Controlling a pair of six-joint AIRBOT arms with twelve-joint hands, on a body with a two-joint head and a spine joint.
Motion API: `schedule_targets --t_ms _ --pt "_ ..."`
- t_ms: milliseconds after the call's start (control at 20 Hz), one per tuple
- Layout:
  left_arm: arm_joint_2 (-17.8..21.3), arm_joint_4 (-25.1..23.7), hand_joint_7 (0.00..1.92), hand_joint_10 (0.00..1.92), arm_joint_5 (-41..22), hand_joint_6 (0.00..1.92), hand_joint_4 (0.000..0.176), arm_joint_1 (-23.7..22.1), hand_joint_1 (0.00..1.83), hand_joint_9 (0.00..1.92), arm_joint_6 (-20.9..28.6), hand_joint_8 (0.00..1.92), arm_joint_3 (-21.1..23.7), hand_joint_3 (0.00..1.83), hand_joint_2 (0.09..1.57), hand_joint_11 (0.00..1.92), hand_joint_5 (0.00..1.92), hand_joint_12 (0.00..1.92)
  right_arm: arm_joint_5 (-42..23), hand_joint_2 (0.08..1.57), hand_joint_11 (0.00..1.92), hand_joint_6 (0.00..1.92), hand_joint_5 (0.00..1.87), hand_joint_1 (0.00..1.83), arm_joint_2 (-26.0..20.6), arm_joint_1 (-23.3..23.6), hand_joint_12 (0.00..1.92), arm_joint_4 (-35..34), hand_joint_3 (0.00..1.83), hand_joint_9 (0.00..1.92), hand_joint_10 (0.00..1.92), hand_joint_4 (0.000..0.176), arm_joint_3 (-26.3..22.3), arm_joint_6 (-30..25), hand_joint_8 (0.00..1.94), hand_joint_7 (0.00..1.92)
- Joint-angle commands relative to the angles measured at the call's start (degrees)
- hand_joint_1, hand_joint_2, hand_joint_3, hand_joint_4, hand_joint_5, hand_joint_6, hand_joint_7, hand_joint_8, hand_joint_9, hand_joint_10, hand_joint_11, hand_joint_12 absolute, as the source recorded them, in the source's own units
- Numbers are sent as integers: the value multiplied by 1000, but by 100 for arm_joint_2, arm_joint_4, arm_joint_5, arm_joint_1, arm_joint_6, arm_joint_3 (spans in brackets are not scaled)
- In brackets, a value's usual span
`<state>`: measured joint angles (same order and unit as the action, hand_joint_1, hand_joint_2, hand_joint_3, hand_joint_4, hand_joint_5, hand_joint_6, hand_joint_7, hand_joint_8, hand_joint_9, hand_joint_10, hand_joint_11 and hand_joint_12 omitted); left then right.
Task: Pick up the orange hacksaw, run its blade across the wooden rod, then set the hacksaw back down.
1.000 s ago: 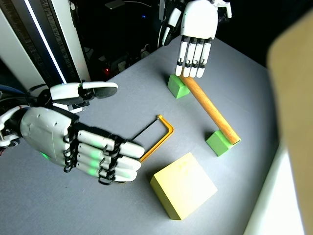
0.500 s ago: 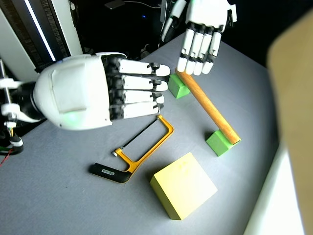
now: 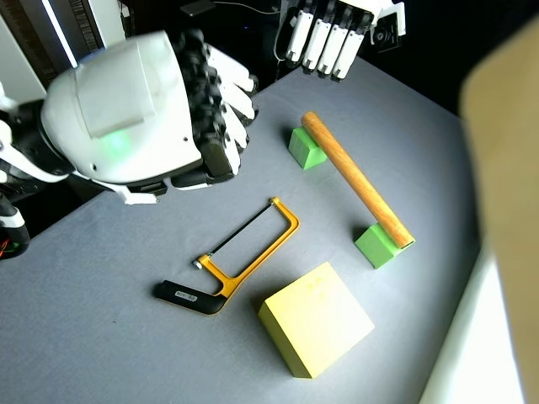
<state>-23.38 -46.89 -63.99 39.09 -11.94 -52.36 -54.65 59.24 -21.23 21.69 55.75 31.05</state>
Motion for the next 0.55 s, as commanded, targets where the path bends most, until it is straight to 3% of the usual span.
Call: schedule_targets --t_ms 0,100,500 --pt "11 371 1402 1921 -521 1921 0 -36 679 1440 -12 1921 -5 3 1375 1496 1293 1921 -728 1345 1799 1921 1232 733 -29 103 1921 -125 14 1591 1921 0 -19 6 1941 1412" --pt "13 368 1457 1921 -536 1921 0 -39 714 1490 -22 1921 8 0 1377 1564 1303 1921 -769 1343 1788 1921 1220 758 -47 109 1921 -21 6 1592 1921 0 -19 -7 1941 1417" --pt "17 319 1362 1921 -643 1921 0 33 715 1390 -21 1921 -96 1 1369 1446 1261 1921 -772 1361 1738 1921 1219 770 -265 107 1921 827 5 1563 1921 0 -18 -407 1941 1409"
